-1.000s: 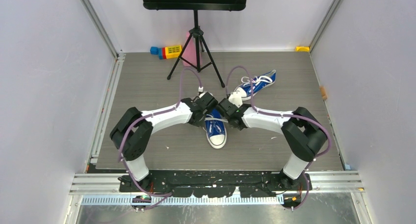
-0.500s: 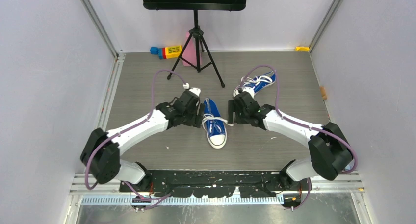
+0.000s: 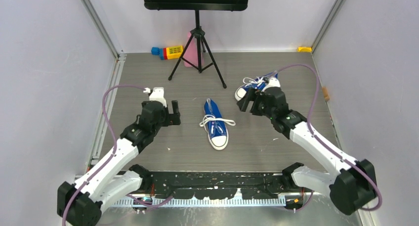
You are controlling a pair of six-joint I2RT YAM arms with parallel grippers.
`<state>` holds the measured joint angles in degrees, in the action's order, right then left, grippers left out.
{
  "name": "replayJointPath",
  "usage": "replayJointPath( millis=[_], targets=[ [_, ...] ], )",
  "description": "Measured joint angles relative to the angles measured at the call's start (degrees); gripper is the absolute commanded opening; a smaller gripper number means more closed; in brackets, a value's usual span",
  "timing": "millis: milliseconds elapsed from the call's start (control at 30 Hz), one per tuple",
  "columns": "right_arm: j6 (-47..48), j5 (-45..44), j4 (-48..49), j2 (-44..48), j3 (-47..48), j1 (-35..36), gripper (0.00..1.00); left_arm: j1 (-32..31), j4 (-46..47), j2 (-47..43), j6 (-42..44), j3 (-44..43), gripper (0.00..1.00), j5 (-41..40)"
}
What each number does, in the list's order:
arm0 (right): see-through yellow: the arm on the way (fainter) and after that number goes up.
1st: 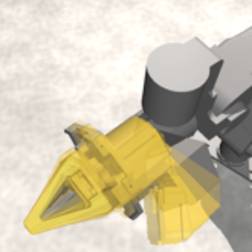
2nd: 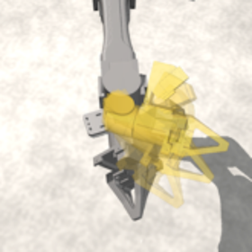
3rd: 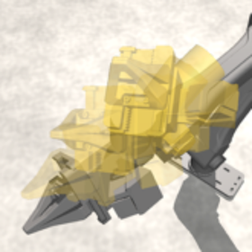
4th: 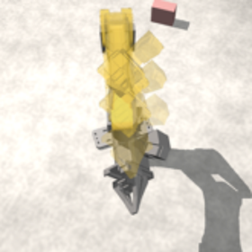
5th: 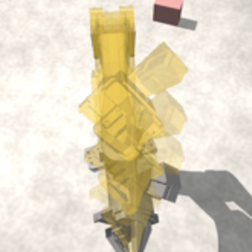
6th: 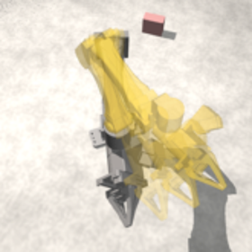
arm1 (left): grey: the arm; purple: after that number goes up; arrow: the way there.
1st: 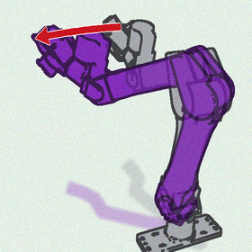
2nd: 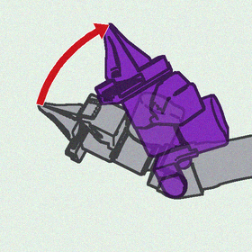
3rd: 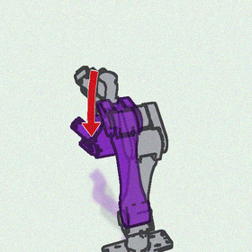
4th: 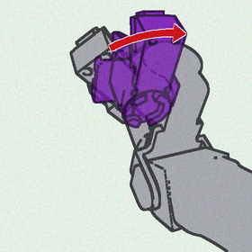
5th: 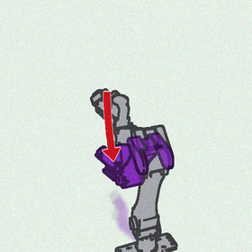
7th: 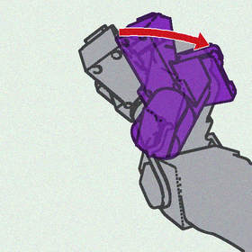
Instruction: Tie the shoes
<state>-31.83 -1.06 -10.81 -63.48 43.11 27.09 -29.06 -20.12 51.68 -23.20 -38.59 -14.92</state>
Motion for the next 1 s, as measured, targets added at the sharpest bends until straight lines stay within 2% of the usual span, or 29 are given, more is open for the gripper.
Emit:
replayJointPath(
  millis=[167,267,400,567,667,800,1000],
  targets=[
    [1.4,-7.1,0.3,6.7,-1.5,-7.1,0.88,3.1,5.5,-4.9,4.6,6.1,1.00,-8.0],
    [2.5,-13.9,2.3,10.4,-4.7,-10.7,0.88,7.5,10.1,-5.2,7.2,8.9,1.00,-10.3],
    [7.2,-22.2,9.9,13.8,-12.9,-11.8,0.87,11.5,18.5,-3.4,10.6,13.1,1.00,-12.4],
    [16.1,-25.5,22.8,13.8,-24.8,-14.1,0.87,14.4,31.7,5.0,14.7,18.1,1.00,-13.6],
    [19.7,-25.4,29.5,9.6,-27.7,-16.5,0.87,16.5,38.9,11.5,16.3,19.8,1.00,-12.9],
    [22.8,-25.9,42.3,-2.7,-28.0,-17.7,0.86,19.1,47.8,18.8,18.0,21.5,1.00,-11.6],
    [25.7,-25.3,57.1,-18.2,-28.0,-19.3,0.84,21.3,56.0,24.0,19.9,21.0,0.98,-6.9]
  ],
)
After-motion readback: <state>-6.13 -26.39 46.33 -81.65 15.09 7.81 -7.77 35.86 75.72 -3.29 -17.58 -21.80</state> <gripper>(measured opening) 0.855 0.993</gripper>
